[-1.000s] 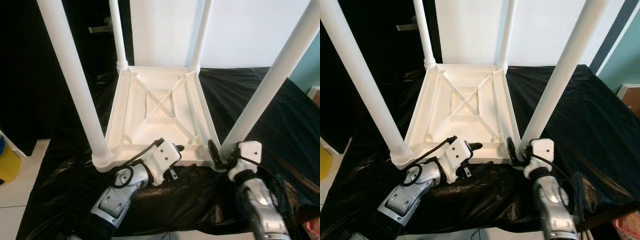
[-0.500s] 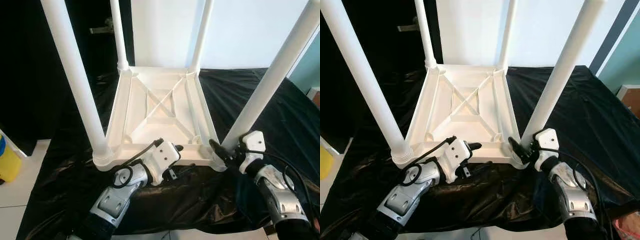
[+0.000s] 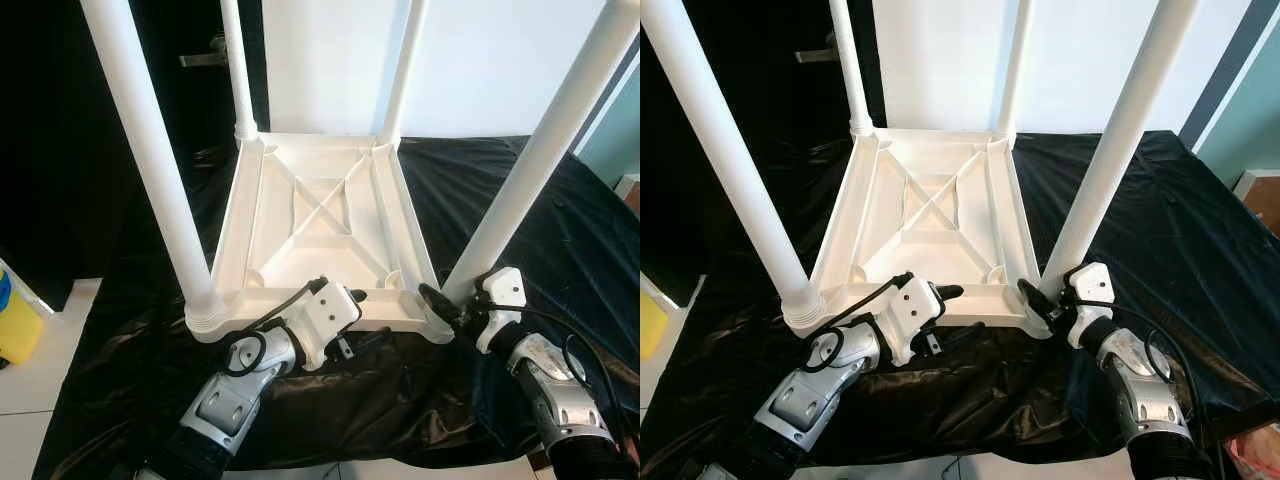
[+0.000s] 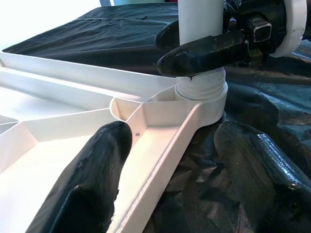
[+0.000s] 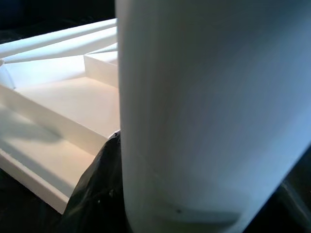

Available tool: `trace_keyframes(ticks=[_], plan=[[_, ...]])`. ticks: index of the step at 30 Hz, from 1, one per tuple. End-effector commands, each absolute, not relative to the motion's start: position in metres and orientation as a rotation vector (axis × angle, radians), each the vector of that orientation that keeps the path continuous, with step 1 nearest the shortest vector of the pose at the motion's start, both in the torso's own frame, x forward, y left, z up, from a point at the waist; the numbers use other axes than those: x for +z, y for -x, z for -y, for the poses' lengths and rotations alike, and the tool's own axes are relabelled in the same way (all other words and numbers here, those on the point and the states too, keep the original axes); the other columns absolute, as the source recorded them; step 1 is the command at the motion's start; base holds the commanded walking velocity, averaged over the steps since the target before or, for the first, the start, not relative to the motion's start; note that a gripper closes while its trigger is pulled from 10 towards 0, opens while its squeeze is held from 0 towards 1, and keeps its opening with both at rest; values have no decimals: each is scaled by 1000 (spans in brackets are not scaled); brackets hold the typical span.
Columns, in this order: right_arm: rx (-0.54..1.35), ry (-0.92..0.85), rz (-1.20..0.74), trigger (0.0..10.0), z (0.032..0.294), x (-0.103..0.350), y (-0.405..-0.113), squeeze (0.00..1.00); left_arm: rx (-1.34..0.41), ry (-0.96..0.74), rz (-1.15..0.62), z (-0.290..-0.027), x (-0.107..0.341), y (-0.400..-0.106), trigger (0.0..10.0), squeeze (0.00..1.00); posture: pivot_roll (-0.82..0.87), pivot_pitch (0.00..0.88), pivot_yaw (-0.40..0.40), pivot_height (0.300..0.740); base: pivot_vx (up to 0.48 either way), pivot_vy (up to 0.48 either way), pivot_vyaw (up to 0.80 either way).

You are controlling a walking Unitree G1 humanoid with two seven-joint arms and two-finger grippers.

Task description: Building children table

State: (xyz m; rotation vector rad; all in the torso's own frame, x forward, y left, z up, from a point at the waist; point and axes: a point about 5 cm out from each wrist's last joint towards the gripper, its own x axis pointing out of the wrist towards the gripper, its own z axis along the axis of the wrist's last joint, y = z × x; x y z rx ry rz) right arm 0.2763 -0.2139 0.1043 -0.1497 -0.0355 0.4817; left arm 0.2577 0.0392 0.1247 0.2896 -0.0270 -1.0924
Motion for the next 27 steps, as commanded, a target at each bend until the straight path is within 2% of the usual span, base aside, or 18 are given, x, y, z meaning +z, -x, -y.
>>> trace_keyframes(ticks=[1, 8, 17, 21, 27], plan=[[440, 136, -34, 10000, 219, 91, -271, 0, -1094, -295, 19, -39, 123, -257, 10000, 0, -23, 0, -32, 740, 0, 0, 0], [207, 115, -33, 10000, 217, 89, -268, 0, -1110, -296, 15, -38, 122, -255, 10000, 0, -33, 0, -17, 740, 0, 0, 0], [0, 88, -48, 10000, 208, 85, -264, 0, -1116, -298, 14, -37, 122, -255, 10000, 0, -32, 0, -22, 740, 0, 0, 0], [-176, 49, -54, 10000, 188, 82, -262, 0, -1111, -290, 14, -36, 122, -254, 10000, 0, -26, 0, -32, 740, 0, 0, 0], [-267, 15, -40, 10000, 178, 86, -266, 0, -1105, -286, 11, -37, 121, -253, 10000, 0, -20, 0, -37, 740, 0, 0, 0]])
